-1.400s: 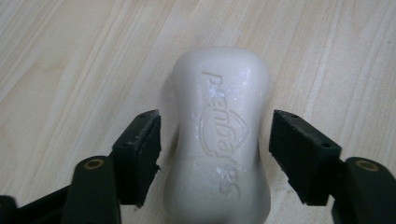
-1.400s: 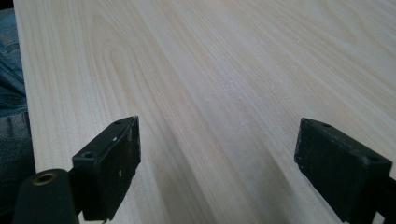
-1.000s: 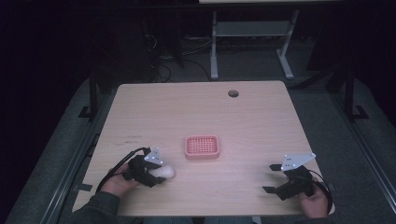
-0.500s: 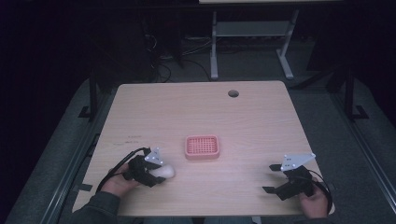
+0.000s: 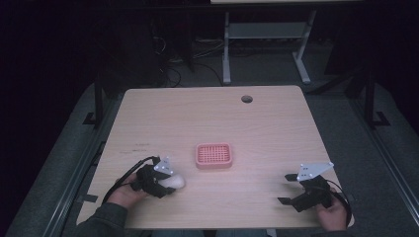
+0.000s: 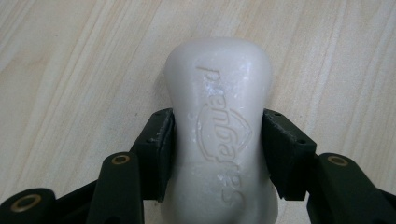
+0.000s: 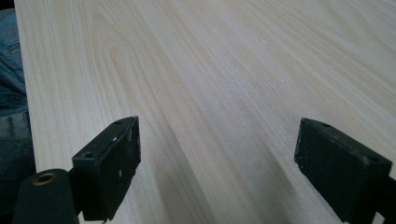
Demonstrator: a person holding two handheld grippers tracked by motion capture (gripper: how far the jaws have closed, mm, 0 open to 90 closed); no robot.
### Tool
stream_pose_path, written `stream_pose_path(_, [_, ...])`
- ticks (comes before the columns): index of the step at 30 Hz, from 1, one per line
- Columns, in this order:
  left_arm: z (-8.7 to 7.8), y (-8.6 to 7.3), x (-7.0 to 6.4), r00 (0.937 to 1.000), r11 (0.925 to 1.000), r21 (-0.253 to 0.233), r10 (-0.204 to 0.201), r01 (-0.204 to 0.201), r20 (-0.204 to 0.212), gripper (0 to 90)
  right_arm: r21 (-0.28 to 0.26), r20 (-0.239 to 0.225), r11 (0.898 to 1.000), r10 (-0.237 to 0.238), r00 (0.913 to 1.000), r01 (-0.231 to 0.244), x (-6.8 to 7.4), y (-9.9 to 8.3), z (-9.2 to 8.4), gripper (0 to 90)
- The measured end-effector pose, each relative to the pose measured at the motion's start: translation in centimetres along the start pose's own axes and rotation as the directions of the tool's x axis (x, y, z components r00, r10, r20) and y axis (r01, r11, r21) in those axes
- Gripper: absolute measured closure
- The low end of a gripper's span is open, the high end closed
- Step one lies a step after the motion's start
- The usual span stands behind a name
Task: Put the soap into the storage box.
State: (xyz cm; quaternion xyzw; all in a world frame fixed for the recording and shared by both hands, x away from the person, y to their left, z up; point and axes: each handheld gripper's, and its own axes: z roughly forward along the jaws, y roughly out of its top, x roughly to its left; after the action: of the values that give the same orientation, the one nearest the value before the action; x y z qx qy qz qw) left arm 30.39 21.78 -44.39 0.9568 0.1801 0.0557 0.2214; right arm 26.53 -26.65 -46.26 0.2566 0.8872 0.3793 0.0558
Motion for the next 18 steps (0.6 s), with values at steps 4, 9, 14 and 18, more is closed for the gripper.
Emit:
stream_pose_path(4, [-0.02, 0.17, -0.11, 1.0, 0.9999, 0.01, -0.007, 0.007, -0.001, 48.3, -0.001, 0.0, 1.0, -0.003, 1.0, 0.003, -0.02, 0.01, 0.03, 14.2])
stream_pose_path(9, [-0.02, 0.25, -0.19, 0.9998, 0.9998, 0.008, -0.017, 0.017, 0.007, 48.9, 0.0, 0.001, 1.0, -0.001, 1.0, 0.001, -0.01, 0.01, -0.02, 14.1])
stream_pose_path(14, [-0.06, 0.31, -0.24, 0.9999, 0.9998, 0.016, -0.011, 0.011, 0.003, 49.0, -0.004, 0.003, 1.0, -0.002, 1.0, 0.002, 0.0, 0.0, -0.07, 14.2])
stream_pose_path(18, [-0.07, 0.38, -0.49, 0.9999, 0.9998, 0.017, 0.012, -0.012, 0.003, 49.1, -0.005, 0.003, 1.0, -0.004, 1.0, 0.004, 0.03, -0.01, -0.11, 14.2])
